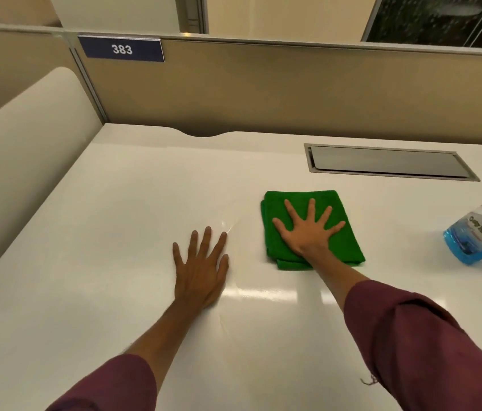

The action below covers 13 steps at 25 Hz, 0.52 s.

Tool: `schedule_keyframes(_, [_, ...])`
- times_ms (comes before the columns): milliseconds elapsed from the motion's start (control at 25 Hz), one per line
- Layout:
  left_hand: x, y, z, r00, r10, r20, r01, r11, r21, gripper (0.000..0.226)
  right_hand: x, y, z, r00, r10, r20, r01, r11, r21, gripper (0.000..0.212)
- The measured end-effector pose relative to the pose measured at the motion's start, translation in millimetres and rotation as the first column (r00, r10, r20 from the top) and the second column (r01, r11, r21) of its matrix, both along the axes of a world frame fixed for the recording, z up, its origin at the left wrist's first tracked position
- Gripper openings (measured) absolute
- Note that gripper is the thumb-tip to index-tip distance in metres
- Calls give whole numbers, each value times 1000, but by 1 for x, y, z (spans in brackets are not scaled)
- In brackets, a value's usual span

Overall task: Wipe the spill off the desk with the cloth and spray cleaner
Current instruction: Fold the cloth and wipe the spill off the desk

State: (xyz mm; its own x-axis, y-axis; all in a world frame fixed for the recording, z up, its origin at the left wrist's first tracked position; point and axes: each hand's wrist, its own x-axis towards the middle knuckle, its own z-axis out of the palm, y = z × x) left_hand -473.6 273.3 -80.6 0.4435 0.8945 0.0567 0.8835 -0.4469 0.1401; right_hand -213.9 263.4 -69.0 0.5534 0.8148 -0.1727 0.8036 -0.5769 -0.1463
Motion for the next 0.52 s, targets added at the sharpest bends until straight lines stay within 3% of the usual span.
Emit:
schedule_keyframes(120, [1,2,-1,1000,14,25,-14,1000,2,55,-51,20,-1,989,148,2,-148,988,36,73])
schedule_keyframes(320, [-1,2,0,999,20,29,-20,1000,-13,53,-79,-55,-12,950,302,85,-309,947,93,69])
schedule_keyframes(520, [-1,-1,3,1000,-2,12,3,1000,-20,58,-52,-117,-8,973,216,86,-221,974,56,69])
